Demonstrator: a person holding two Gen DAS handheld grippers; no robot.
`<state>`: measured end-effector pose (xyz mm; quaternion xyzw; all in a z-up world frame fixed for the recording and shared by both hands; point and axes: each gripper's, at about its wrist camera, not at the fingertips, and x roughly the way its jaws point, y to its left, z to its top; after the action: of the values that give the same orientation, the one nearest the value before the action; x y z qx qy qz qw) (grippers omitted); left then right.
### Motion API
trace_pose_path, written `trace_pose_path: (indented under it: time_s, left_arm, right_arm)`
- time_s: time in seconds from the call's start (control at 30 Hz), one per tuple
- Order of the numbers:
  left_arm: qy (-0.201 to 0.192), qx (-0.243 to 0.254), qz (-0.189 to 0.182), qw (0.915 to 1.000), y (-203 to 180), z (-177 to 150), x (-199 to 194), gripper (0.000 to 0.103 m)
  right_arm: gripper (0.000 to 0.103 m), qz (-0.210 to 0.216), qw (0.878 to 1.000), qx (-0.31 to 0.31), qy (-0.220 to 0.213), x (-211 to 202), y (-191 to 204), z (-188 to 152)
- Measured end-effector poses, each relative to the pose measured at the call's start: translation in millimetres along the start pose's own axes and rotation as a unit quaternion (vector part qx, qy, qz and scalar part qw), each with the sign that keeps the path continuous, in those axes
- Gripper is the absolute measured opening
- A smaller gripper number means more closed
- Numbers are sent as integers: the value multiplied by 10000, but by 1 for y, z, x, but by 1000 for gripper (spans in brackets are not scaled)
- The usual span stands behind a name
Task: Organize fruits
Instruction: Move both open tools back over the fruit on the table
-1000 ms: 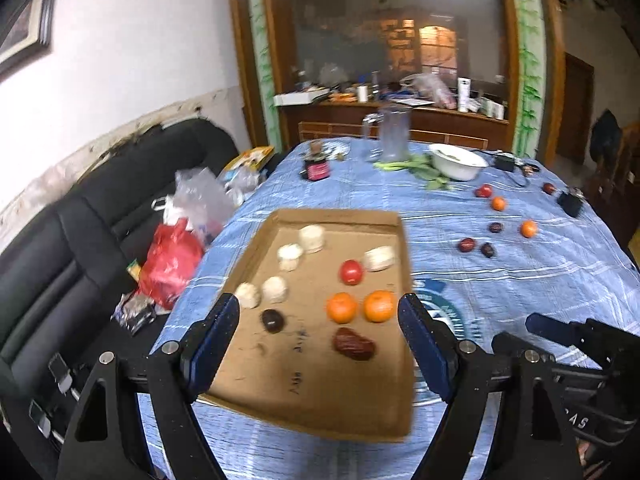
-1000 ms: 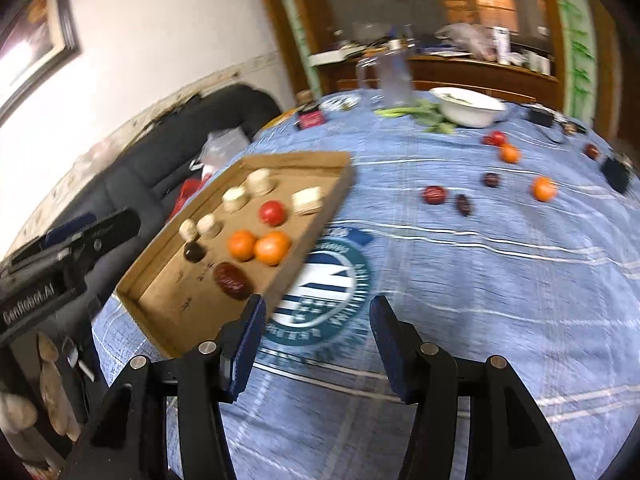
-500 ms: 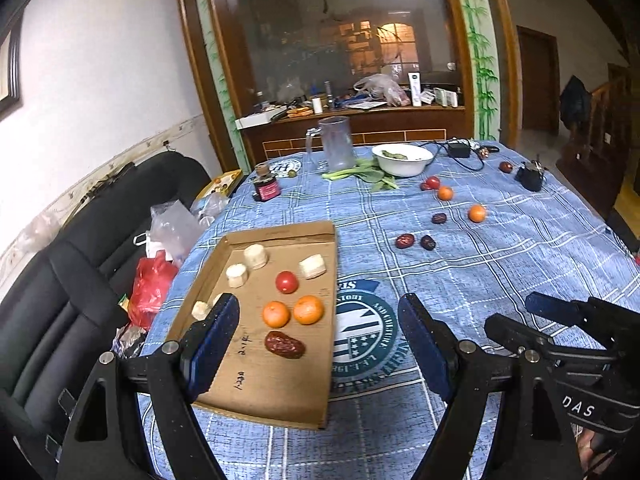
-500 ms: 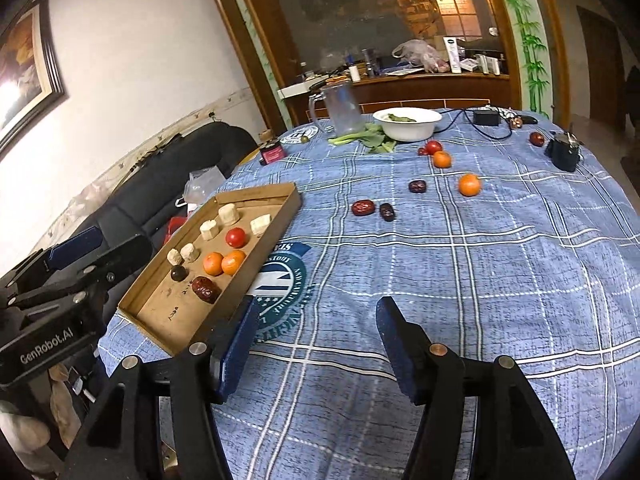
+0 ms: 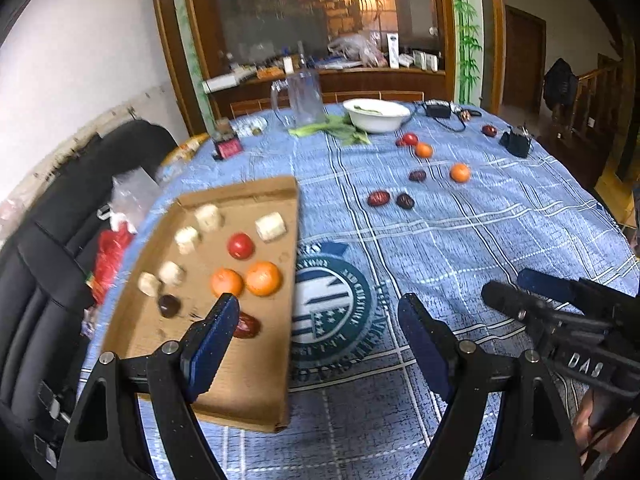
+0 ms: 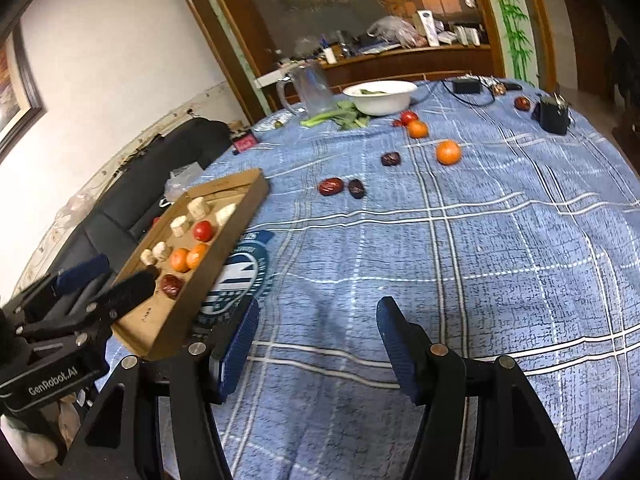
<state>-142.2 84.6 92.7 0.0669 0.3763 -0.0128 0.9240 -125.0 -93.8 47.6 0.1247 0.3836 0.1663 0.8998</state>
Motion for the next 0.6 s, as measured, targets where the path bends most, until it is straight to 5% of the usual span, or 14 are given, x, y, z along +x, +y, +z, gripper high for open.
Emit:
trace_pose_path:
  time_s: [0.37, 0.6]
  left_arm:
    - [420, -133, -339, 9985, -1, 1, 41, 81]
    - [321, -138, -730, 9967, -16, 35, 65, 81]
  right_arm:
    - [66, -301, 9987, 370, 163, 15, -44, 16]
    - [66, -567, 9979, 296, 139, 24, -59, 49]
